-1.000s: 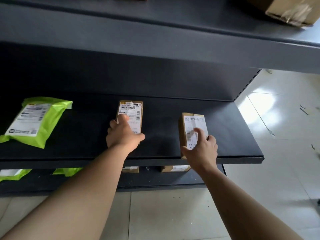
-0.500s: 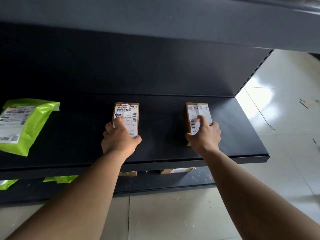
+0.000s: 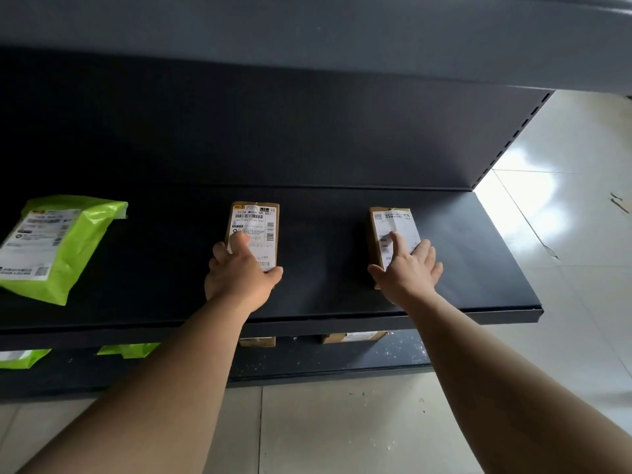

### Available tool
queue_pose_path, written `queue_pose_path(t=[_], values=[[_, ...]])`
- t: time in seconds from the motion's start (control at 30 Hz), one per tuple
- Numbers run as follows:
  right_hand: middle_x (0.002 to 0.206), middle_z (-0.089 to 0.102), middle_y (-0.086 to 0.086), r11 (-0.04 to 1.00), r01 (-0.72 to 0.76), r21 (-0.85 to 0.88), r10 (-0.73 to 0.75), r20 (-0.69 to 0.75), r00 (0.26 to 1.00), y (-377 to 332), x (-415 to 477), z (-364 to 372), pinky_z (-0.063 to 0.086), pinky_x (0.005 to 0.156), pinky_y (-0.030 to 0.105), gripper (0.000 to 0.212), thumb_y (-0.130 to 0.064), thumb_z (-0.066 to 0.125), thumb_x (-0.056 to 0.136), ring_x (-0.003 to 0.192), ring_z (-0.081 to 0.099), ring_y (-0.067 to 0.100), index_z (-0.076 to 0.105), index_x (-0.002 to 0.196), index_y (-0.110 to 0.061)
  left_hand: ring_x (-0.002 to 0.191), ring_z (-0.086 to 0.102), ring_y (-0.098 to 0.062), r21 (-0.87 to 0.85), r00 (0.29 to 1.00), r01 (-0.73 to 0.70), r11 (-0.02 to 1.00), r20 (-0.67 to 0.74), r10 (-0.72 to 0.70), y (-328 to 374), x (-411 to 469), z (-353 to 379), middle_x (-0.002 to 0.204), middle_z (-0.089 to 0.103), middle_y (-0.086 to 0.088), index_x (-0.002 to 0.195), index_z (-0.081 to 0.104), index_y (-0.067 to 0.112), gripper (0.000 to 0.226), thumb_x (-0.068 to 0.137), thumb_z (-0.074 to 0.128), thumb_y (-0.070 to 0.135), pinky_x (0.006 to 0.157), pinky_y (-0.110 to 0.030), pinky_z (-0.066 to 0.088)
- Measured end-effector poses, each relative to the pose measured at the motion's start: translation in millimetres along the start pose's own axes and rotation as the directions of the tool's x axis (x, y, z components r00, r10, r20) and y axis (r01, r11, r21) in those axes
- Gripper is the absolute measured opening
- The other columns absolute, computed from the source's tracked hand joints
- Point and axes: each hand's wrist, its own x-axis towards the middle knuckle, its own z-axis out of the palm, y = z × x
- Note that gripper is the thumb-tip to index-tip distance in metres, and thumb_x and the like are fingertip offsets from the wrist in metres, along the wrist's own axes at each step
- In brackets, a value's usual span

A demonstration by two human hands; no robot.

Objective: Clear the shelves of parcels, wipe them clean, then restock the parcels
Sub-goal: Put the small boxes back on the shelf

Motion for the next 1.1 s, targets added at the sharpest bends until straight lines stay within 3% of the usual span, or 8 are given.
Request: queue_pose_path(t=[0.1, 0.3, 0.5, 0.6, 0.7, 0.8, 0.93, 1.1], values=[[0.159, -0.014, 0.020, 0.999, 0.027, -0.035, -0.025, 0.046, 0.999, 3, -3, -2, -0.001, 0.116, 0.054, 0.082, -0.058, 0.054, 0.089, 0.146, -0.013, 0.037, 0.004, 0.150, -0.037, 0.121, 0.039, -0.030, -0.011, 0.999, 0.012, 1.000, 0.031, -0.012, 2, -2, -3, 0.137, 0.030, -0.012, 0.137, 0.021, 0.023, 0.082, 0.078, 0.065, 0.058, 0.091, -0.041, 0.042], [0.160, -0.015, 0.012, 0.994, 0.107, 0.012, -0.107, 0.039, 0.993, 8, -22, -15, -0.003, 0.118, 0.050, 0.083, -0.049, 0.056, 0.092, 0.147, -0.014, 0.033, 0.002, 0.153, -0.035, 0.134, 0.026, -0.033, 0.081, 0.997, -0.001, 0.997, 0.075, -0.006, 6, -16, -19, 0.147, 0.017, -0.014, 0.144, 0.016, 0.022, 0.090, 0.078, 0.065, 0.059, 0.109, -0.044, 0.028], [0.161, -0.010, 0.010, 0.991, 0.128, 0.028, -0.130, 0.068, 0.989, 4, -58, -44, 0.000, 0.119, 0.050, 0.077, -0.043, 0.055, 0.094, 0.148, -0.010, 0.032, 0.007, 0.153, -0.036, 0.124, 0.039, -0.033, 0.132, 0.996, -0.017, 0.991, 0.093, 0.005, 18, -52, -48, 0.136, 0.039, -0.014, 0.139, 0.031, 0.016, 0.062, 0.090, 0.055, 0.044, 0.100, -0.044, 0.038], [0.162, -0.004, 0.008, 0.987, 0.159, 0.027, -0.161, 0.071, 0.984, 1, -81, -69, 0.003, 0.119, 0.050, 0.071, -0.041, 0.054, 0.096, 0.148, -0.006, 0.032, 0.011, 0.152, -0.034, 0.110, 0.052, -0.026, 0.089, 0.991, -0.020, 0.996, 0.132, 0.008, 25, -74, -74, 0.126, 0.053, -0.009, 0.130, 0.045, 0.014, 0.045, 0.093, 0.050, 0.039, 0.086, -0.039, 0.049], [0.163, 0.003, 0.005, 0.984, 0.177, 0.036, -0.179, 0.083, 0.980, -1, -104, -94, 0.007, 0.119, 0.048, 0.065, -0.041, 0.051, 0.097, 0.149, -0.003, 0.030, 0.018, 0.152, -0.031, 0.094, 0.060, -0.018, 0.047, 0.988, -0.047, 0.998, 0.149, 0.040, 31, -96, -97, 0.115, 0.063, -0.002, 0.118, 0.056, 0.015, 0.032, 0.095, 0.050, 0.036, 0.068, -0.031, 0.049], [0.162, 0.010, 0.002, 0.976, 0.194, 0.097, -0.202, 0.082, 0.976, -6, -132, -125, 0.008, 0.119, 0.044, 0.060, -0.037, 0.051, 0.098, 0.149, 0.000, 0.028, 0.025, 0.151, -0.029, 0.090, 0.061, -0.017, -0.001, 0.986, -0.053, 0.999, 0.158, 0.053, 36, -118, -128, 0.110, 0.065, 0.000, 0.110, 0.061, 0.014, 0.028, 0.095, 0.050, 0.035, 0.070, -0.030, 0.051], [0.160, 0.019, 0.000, 0.962, 0.206, 0.177, -0.222, 0.077, 0.972, -15, -168, -162, 0.008, 0.119, 0.038, 0.052, -0.031, 0.051, 0.098, 0.149, 0.005, 0.022, 0.035, 0.147, -0.028, 0.094, 0.061, -0.014, -0.100, 0.983, 0.025, 0.995, 0.182, -0.006, 36, -147, -166, 0.111, 0.064, 0.004, 0.114, 0.060, 0.020, 0.028, 0.094, 0.052, 0.038, 0.077, -0.029, 0.051], [0.152, 0.038, 0.002, 0.940, 0.277, 0.199, -0.297, 0.081, 0.951, -38, -207, -202, 0.020, 0.118, 0.040, 0.042, -0.028, 0.049, 0.099, 0.145, 0.023, 0.023, 0.048, 0.140, -0.024, 0.081, 0.061, -0.014, -0.210, 0.991, 0.089, 0.974, 0.118, -0.065, 22, -187, -216, 0.088, 0.065, 0.007, 0.091, 0.061, 0.024, 0.011, 0.091, 0.058, 0.035, 0.074, -0.030, 0.053]])
